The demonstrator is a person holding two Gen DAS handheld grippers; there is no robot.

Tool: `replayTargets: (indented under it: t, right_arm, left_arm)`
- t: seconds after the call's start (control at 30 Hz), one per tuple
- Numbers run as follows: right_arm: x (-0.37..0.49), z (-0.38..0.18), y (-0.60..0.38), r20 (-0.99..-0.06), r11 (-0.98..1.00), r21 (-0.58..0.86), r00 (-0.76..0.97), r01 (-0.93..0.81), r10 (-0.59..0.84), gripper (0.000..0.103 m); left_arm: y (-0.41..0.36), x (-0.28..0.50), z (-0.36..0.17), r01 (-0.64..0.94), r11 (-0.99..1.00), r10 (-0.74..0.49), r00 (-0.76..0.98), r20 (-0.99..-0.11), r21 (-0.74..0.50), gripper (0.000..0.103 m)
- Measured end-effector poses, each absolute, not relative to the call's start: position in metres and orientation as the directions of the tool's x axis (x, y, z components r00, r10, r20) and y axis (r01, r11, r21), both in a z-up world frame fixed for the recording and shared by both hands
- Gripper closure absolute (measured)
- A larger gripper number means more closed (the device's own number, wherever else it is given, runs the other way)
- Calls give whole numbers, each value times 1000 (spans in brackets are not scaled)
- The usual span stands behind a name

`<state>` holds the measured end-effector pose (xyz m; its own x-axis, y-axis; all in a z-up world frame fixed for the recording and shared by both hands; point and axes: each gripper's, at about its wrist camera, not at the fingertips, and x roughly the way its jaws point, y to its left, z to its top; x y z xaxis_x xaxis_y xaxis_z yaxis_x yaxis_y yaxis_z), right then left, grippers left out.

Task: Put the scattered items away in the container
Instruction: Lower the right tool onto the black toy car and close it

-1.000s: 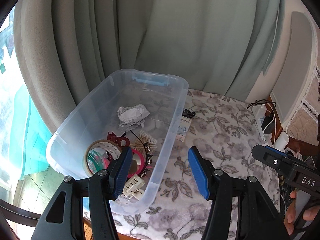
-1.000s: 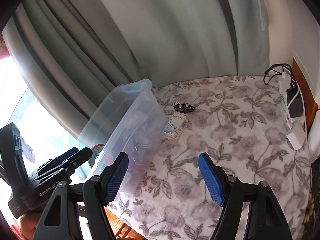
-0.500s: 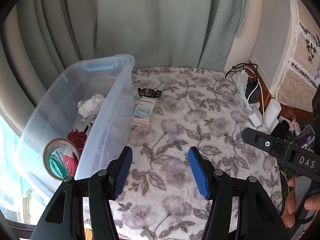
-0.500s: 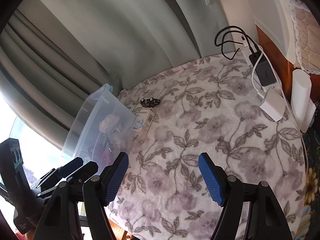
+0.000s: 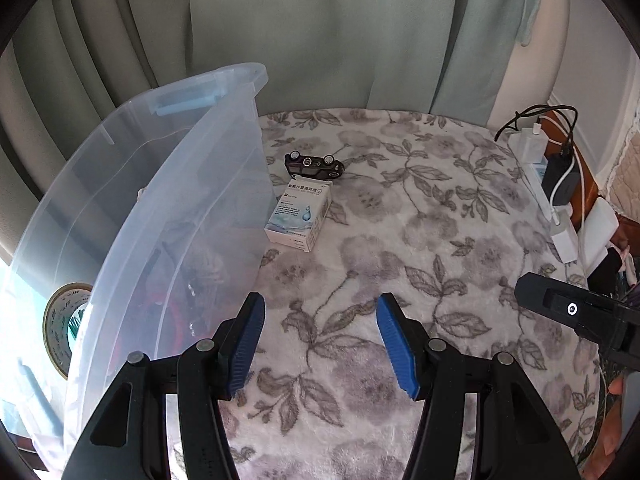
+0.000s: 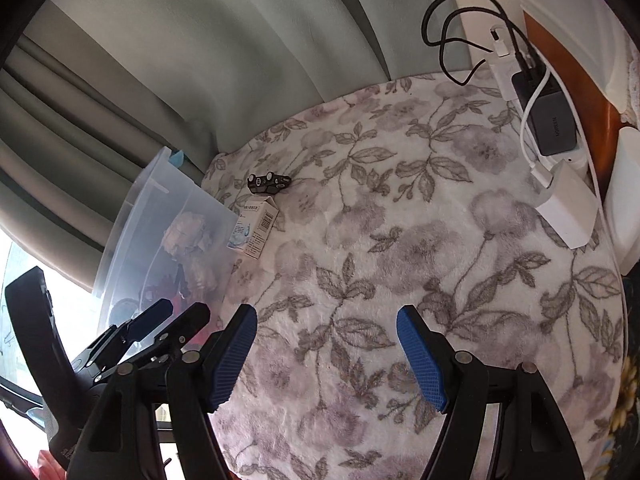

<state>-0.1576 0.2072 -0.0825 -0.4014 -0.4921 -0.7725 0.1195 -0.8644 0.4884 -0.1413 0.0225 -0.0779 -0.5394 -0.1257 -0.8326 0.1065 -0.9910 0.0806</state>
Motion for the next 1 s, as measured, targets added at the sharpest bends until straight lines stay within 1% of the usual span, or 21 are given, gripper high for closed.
replayTargets:
  t: [0.13,0.33,0.53,0.7,0.83,1.0]
  right_arm:
    - [-177,-86,191,-780,-866,469,-379,174,-498,27]
    - [-222,-78,149,-792,-863,397,-357,314,-495,27]
    - [-270,-86,100,-813,-837,345,-311,424,-493,27]
    - [-299,-99,68,-823,-811,334,-271,480,-500,28]
    - [-310,-105,46,-823,-793,315,-267,521,-502,28]
    - [-318,-115,21,-845,-782,276,-247,558,-474,33]
  left_arm:
    - [15,-155,-92,148,-985,-156,-534,-831,90,44]
    - [10,-159,-106,169,-984,-143,-533,-834,60,44]
    - [5,-164,-117,178,-984,-119,-511,-851,30,44]
    - [1,-163,-125,181,-984,-86,-487,-869,-4,44]
    - [2,-161,-129,170,-985,-78,-478,-875,-5,44]
    - [2,-161,-128,159,-987,-69,-476,-877,-8,44]
